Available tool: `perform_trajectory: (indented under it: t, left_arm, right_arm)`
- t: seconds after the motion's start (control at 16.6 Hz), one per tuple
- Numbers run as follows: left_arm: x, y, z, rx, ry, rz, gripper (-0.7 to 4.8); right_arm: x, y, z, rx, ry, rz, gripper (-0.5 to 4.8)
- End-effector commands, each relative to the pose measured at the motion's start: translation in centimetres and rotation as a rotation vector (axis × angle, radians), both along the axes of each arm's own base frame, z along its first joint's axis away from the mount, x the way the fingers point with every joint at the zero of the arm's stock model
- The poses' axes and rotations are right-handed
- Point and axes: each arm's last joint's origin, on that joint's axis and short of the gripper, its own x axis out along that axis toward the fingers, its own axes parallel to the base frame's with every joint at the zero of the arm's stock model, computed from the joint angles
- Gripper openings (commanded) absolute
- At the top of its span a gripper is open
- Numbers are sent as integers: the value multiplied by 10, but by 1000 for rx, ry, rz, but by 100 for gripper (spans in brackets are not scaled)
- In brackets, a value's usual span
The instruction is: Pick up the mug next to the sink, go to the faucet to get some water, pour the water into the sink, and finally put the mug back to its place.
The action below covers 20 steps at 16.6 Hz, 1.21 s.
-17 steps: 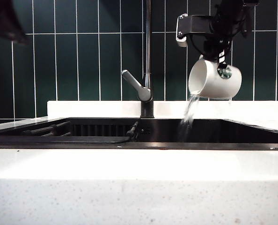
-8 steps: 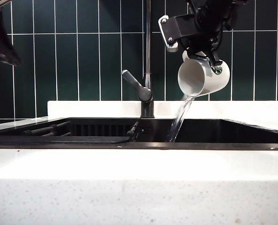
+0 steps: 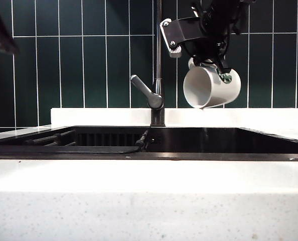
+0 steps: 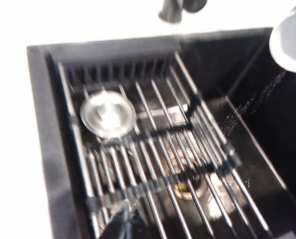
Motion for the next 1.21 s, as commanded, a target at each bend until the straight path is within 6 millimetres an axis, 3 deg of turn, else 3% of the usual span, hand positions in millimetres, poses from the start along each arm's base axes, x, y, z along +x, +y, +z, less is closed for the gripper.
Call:
perform_trajectory:
  t: [0.06, 0.36, 0.6, 0.84, 0.97, 1.21]
  left_arm:
    - [-10, 3, 9, -3, -63, 20, -6]
    - [-36, 7, 14, -27, -156, 14, -6]
    - [-53, 11, -13, -42, -213, 22, -6]
    - [-59, 12, -27, -79, -226, 34, -6]
    - [-61, 12, -30, -84, -238, 35, -6]
    - [-61, 12, -29, -86, -243, 33, -6]
  right_arm:
    - [2, -25, 18, 474, 16, -213, -1]
    - [-4, -110, 13, 977, 113, -438, -1]
    - [-25, -174, -5, 1282, 47, -556, -1]
    - [-35, -194, -32, 1441, -34, -579, -1]
    - [-43, -193, -52, 1473, -88, -540, -1]
    - [-53, -195, -69, 1471, -214, -604, -1]
